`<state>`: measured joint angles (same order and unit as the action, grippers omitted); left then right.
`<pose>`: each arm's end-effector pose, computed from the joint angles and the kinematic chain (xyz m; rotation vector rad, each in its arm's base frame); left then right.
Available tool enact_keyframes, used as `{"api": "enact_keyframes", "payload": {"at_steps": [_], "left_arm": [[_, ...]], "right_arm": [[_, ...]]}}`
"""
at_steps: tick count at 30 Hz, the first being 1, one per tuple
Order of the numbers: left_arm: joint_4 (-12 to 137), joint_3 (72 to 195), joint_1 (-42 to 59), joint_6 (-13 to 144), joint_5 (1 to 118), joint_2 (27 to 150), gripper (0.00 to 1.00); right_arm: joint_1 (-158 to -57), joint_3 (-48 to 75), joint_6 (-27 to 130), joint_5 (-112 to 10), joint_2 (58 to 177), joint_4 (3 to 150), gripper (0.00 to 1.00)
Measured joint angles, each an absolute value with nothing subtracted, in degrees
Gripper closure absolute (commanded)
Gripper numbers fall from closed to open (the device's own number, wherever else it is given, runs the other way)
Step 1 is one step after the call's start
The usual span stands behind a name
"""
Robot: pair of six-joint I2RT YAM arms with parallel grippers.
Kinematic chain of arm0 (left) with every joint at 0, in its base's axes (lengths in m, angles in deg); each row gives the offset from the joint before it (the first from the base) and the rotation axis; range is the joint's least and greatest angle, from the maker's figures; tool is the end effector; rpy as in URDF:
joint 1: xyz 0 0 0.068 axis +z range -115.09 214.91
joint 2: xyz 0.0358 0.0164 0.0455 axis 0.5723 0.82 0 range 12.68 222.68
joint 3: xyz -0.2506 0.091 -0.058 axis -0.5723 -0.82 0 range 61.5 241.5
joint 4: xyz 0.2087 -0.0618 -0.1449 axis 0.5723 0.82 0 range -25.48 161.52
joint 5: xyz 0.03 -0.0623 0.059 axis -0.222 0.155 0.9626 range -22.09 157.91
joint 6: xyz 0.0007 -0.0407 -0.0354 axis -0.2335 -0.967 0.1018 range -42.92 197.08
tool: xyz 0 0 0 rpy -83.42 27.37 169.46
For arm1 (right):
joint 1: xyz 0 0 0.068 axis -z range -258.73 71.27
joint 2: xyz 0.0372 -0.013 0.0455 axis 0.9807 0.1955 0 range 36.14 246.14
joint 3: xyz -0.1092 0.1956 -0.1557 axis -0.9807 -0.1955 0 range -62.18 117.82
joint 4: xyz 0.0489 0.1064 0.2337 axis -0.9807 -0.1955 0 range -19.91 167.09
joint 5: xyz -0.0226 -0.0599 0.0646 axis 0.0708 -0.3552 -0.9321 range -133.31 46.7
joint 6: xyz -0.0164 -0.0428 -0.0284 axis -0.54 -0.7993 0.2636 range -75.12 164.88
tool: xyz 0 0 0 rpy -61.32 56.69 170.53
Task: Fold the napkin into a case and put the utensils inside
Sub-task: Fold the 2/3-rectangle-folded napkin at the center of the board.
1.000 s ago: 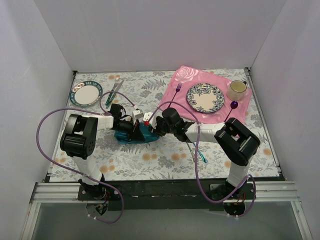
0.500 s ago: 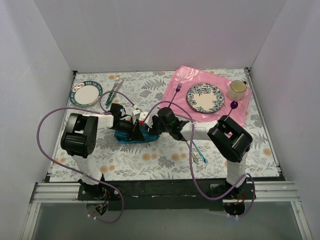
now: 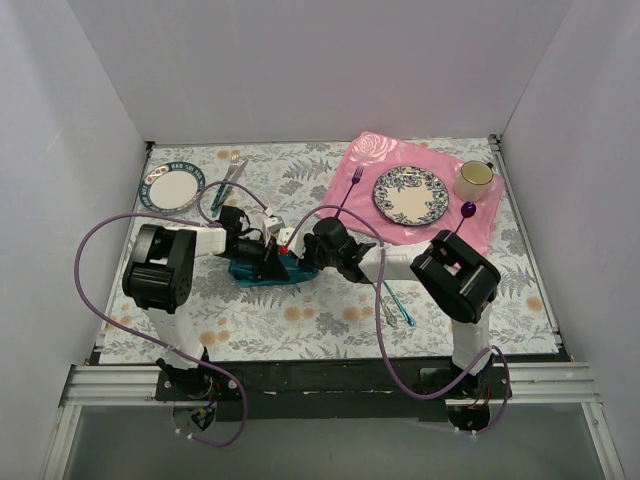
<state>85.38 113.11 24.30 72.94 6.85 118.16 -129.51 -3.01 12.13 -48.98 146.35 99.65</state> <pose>0.2963 -0.0872 0.1174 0.3523 2.5858 -1.5664 0.2553 0.3183 0.1563 -1.4297 1.5086 0.2956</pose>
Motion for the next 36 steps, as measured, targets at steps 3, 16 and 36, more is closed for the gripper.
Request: {"api": "enact_keyframes", "payload": {"at_steps": [3, 16, 36], "left_arm": [[85.43, 113.11, 24.30, 72.96, 6.85, 118.16, 1.00], [85.58, 113.07, 24.34, 72.11, 6.88, 117.92, 1.00], [88.86, 112.70, 25.07, 70.49, 5.56, 115.97, 1.00]], "right_arm": [[-129.53, -3.01, 11.89, -48.39, 146.35, 99.65, 0.99], [-129.51, -3.42, 12.98, -47.75, 145.56, 100.55, 0.99], [-128.24, -7.60, 14.45, -52.82, 141.61, 101.36, 0.99]]}}
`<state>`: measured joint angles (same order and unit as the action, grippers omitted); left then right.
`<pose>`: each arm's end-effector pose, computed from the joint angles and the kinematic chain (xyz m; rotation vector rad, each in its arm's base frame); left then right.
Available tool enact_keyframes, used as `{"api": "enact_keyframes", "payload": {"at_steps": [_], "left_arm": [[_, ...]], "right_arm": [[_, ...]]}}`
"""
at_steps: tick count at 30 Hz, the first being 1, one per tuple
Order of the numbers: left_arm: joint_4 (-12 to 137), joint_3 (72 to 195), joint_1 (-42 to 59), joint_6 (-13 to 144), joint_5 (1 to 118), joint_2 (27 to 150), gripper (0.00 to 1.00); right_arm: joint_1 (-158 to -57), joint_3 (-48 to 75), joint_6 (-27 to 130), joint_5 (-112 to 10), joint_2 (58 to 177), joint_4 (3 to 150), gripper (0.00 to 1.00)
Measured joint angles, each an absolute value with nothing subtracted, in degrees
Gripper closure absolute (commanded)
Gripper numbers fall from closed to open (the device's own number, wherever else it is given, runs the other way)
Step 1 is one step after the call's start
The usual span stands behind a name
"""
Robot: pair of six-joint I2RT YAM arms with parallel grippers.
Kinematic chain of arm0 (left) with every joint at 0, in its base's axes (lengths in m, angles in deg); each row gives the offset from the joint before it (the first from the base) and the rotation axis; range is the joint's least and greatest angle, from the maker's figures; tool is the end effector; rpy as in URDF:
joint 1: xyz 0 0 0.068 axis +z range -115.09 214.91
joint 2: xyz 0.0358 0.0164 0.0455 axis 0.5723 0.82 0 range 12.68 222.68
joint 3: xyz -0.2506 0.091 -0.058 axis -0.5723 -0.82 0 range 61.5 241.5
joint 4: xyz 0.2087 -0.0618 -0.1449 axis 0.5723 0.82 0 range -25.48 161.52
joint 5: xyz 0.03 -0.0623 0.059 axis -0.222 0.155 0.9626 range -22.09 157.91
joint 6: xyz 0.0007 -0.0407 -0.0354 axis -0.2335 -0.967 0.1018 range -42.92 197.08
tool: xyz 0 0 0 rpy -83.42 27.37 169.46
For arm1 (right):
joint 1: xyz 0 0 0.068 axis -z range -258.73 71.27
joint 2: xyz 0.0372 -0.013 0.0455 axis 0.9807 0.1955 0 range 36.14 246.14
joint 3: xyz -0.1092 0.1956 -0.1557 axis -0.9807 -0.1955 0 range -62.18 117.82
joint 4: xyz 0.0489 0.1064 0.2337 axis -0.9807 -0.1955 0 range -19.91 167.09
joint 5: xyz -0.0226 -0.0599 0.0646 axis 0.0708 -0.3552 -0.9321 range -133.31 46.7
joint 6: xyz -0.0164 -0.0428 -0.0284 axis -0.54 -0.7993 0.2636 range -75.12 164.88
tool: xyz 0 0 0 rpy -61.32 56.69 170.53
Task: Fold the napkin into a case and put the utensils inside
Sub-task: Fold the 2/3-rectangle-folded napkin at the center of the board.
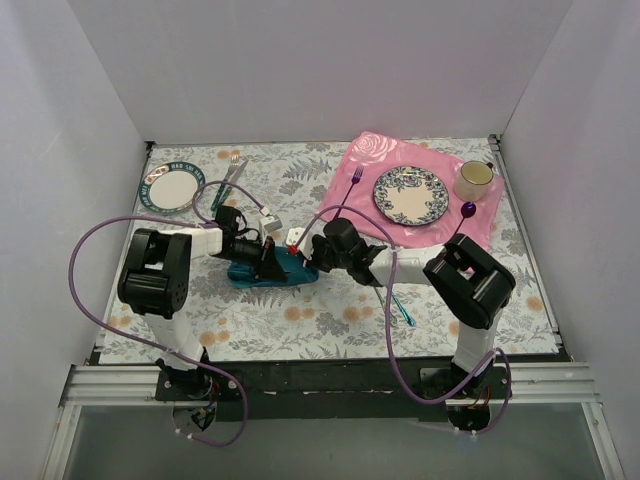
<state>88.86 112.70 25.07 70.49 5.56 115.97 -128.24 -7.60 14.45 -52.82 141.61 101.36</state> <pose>0.2899 -0.0823 0.1260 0.2634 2.6183 -1.6164 0.2482 0.2997 0.1668 -1.3955 1.5008 0.3775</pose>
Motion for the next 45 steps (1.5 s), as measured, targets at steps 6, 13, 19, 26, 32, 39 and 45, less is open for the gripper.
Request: {"api": "enact_keyframes", "payload": {"at_steps": [6, 13, 19, 26, 32, 39, 45], "left_arm": [[89.62, 112.65, 25.09, 70.30, 5.50, 114.16, 1.00], [89.95, 113.99, 25.48, 65.38, 5.45, 115.84, 1.00], [90.26, 118.34, 26.68, 59.06, 5.54, 121.32, 1.00], [92.14, 121.00, 27.69, 53.25, 5.00, 125.94, 1.00], [94.11, 122.51, 27.71, 52.68, 4.86, 125.94, 1.00], [95.77, 122.53, 27.71, 52.07, 3.29, 125.91, 1.00], [95.79, 124.28, 27.71, 49.51, 3.20, 125.85, 1.00]], "right_arm": [[-128.24, -9.50, 13.73, -53.44, 141.58, 101.60, 0.99], [-128.24, -9.61, 13.42, -53.85, 141.17, 101.82, 0.99], [-128.24, -9.63, 14.08, -53.52, 139.31, 102.89, 0.99], [-128.24, -10.70, 14.51, -53.52, 138.35, 103.96, 0.99], [-128.24, -11.51, 14.19, -53.54, 138.31, 104.11, 0.99], [-128.24, -12.75, 12.72, -53.50, 138.31, 104.57, 0.99], [-128.26, -12.86, 12.48, -53.30, 138.33, 104.70, 0.99]]}}
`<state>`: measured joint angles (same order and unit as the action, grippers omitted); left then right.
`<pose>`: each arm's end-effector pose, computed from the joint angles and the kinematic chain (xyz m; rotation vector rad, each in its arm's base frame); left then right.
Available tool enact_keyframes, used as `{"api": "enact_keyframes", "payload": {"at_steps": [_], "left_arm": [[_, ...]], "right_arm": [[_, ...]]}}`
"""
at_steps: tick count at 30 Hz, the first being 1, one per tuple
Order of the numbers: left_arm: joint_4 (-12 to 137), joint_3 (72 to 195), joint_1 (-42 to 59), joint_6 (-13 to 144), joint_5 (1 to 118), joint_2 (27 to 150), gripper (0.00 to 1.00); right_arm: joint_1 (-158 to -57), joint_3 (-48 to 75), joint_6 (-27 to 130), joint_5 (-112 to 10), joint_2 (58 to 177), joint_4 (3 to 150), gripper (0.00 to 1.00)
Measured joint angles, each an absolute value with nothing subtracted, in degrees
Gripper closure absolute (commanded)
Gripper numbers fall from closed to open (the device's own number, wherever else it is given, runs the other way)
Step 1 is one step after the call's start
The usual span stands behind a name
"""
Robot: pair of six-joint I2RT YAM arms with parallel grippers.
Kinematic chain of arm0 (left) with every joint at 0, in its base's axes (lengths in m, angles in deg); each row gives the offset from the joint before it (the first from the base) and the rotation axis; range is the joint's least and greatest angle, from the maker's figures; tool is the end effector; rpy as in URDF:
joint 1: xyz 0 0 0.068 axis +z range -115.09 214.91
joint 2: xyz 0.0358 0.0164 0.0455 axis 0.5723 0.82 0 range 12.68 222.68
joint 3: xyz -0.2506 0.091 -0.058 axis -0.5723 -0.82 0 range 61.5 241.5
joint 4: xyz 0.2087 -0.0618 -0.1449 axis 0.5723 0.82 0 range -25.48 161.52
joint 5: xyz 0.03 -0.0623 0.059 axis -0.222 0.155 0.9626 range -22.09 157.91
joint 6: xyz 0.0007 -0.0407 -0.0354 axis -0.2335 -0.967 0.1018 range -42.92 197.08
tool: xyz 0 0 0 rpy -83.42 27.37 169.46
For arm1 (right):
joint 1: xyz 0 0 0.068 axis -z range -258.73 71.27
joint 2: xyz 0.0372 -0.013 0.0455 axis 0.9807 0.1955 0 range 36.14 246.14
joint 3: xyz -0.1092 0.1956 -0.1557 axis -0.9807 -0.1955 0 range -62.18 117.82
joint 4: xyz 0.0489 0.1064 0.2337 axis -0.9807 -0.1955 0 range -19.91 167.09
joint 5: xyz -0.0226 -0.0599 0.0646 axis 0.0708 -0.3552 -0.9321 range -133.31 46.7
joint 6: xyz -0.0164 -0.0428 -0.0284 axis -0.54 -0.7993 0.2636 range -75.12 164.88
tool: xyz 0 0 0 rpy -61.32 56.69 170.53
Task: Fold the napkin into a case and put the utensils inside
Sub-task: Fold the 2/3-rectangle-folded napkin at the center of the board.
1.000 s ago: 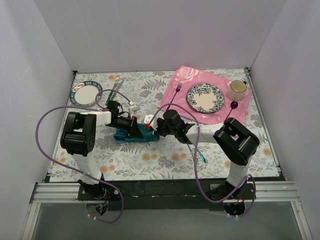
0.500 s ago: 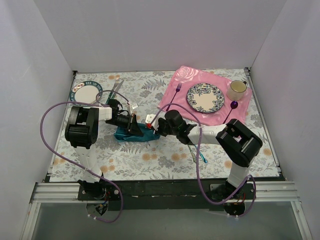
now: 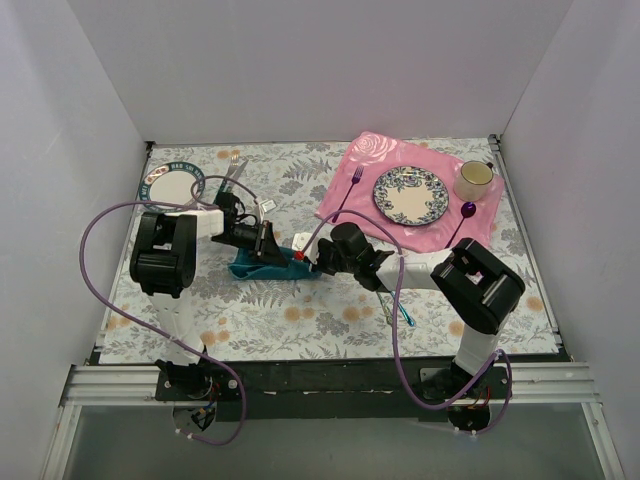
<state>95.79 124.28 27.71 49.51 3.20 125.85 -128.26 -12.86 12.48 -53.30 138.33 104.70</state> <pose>0.3325 -0.0745 0.1175 0.3269 -2.4704 1.5593 0.2356 0.2855 0.1659 -1.4093 1.4520 0.3655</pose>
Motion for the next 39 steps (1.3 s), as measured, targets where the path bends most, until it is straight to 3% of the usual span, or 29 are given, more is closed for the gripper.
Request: {"api": "enact_keyframes", "payload": {"at_steps": [39], "left_arm": [[103.42, 135.49, 27.25, 37.43, 7.84, 137.19, 1.00]], "right_arm": [[-128.61, -11.36, 17.77, -47.05, 136.97, 104.20, 0.99]]}}
